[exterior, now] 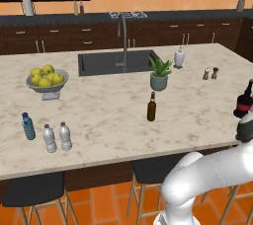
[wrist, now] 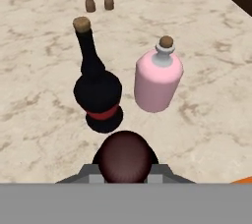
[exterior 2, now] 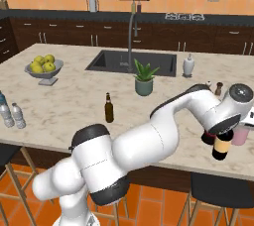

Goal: Move the plastic bottles in the middle to the plastics group, and the glass bottles in the middle to the glass group.

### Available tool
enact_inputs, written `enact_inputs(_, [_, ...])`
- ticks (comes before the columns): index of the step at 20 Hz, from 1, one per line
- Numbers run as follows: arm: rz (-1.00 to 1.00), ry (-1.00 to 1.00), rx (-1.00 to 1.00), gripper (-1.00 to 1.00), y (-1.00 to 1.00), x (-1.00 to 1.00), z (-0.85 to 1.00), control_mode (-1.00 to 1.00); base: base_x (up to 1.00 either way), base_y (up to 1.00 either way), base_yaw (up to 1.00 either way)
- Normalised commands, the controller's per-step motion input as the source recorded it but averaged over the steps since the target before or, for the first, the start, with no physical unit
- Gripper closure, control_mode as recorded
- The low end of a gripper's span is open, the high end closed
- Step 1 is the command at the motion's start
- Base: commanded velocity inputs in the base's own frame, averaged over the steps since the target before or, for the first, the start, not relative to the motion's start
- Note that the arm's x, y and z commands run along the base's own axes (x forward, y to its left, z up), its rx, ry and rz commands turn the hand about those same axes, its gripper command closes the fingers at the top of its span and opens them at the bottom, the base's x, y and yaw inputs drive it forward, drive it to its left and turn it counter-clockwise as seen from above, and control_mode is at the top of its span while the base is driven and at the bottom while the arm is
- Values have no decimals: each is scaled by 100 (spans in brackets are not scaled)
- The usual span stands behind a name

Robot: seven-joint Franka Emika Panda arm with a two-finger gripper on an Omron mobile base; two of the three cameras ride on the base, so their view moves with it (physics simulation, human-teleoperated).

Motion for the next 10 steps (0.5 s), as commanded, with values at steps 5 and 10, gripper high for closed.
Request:
enact_inputs(5, [0,-1,0,100,0,20,-35,-100,0,0,0])
enact_inputs(10, [0,-6,0,100,-10,13,-32,-100,0,0,0])
